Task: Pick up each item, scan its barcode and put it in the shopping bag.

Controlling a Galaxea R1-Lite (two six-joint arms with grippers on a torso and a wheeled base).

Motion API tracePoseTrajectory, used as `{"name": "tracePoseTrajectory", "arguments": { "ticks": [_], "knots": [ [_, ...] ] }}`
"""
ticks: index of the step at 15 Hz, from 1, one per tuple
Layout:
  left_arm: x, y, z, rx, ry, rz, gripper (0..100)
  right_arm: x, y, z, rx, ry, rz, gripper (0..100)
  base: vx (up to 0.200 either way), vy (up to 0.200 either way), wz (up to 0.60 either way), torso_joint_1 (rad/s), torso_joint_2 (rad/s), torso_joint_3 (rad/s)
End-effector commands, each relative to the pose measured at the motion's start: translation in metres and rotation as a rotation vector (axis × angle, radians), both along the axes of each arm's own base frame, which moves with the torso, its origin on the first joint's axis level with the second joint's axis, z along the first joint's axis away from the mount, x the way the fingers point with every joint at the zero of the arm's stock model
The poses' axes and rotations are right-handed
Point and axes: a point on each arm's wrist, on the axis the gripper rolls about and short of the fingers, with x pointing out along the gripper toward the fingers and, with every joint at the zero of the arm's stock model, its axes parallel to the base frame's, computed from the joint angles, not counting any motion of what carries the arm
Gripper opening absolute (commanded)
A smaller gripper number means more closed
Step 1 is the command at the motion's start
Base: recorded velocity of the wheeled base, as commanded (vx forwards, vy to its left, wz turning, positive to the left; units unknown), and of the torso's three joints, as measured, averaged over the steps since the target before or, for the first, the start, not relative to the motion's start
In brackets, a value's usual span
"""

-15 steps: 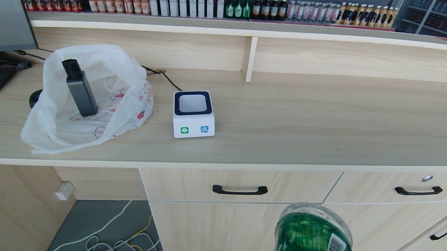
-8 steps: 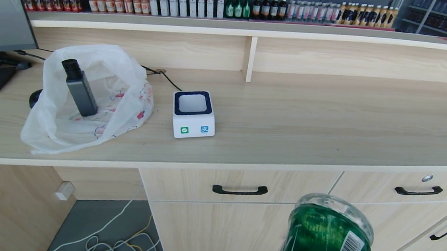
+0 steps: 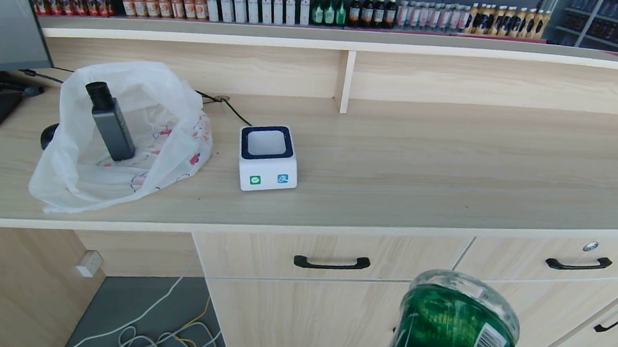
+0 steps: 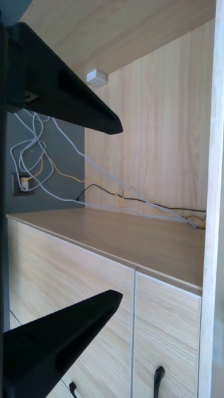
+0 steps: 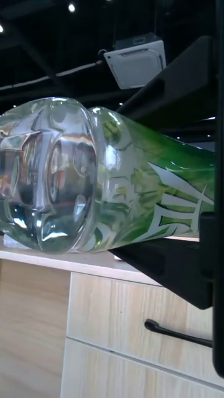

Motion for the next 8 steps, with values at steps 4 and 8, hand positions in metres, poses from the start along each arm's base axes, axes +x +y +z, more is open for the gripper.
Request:
{"name": "tracePoseTrajectory", "arguments": {
  "ticks": [4,8],
  "knots": [
    [0.0000,0.0000,0.0000,0.000,-0.001,0.000,100,-0.0001,-0.0001,0.0005,0.002,-0.001,-0.001,0,0.000,0.000,0.00,0.000,0.00,0.000],
    [0.0000,0.0000,0.0000,0.000,-0.001,0.000,100,-0.0001,0.0000,-0.0002,0.000,0.001,-0.001,0,0.000,0.000,0.00,0.000,0.00,0.000]
  ]
}}
